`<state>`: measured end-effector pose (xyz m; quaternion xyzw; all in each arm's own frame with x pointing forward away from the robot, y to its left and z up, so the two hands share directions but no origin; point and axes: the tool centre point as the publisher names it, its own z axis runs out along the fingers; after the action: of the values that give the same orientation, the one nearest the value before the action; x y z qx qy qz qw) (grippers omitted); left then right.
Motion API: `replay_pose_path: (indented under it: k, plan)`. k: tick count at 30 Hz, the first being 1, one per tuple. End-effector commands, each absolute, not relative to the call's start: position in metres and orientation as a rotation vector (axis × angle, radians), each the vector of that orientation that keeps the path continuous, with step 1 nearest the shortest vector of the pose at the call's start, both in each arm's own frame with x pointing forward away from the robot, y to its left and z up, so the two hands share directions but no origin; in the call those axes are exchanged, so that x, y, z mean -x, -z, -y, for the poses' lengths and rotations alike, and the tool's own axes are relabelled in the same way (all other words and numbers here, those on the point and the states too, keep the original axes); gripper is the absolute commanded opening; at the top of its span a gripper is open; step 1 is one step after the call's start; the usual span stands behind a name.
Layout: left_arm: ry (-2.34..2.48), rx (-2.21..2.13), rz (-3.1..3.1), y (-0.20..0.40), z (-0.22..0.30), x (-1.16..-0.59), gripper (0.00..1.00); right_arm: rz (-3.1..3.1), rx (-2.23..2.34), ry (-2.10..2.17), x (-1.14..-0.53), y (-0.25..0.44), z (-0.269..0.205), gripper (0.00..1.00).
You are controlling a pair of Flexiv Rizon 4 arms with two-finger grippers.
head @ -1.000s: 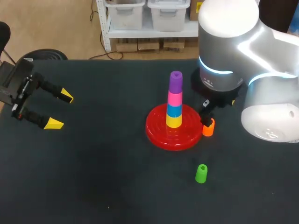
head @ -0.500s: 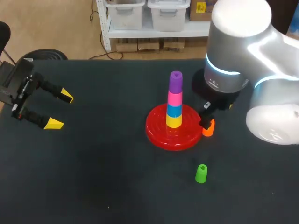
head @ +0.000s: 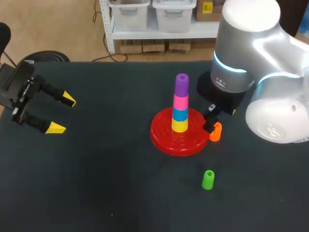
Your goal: Pick up and stack the cylinders on the red base in this order: pink,purple,orange,green
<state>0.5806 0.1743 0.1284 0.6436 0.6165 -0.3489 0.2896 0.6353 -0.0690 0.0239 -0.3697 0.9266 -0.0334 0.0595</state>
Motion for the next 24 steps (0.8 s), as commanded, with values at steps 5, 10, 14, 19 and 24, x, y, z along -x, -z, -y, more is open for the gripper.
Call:
replay_pose_path:
  k: [5,10,14,19,24]
  plan:
    - [0.93,-1.718,-1.642,-0.1271,-0.1745,-0.581,1.0,-2.833,1.14,0.064,-0.6407,-0.0178,0.0683,1.0]
    - [0.93,-1.718,-1.642,-0.1271,-0.1745,-0.581,1.0,-2.849,1.144,0.054,-0.6416,-0.0164,0.067,1.0]
    - [0.93,-1.718,-1.642,-0.1271,-0.1745,-0.581,1.0,-2.859,1.138,0.036,-0.6417,-0.0153,0.0673,1.0]
    - [0.93,-1.718,-1.642,-0.1271,-0.1745,-0.581,1.0,-2.861,1.153,0.031,-0.6413,-0.0135,0.0643,1.0]
    - [0.93,-1.718,-1.642,-0.1271,-0.1745,-0.581,1.0,-2.868,1.141,0.023,-0.6405,-0.0123,0.0637,0.45]
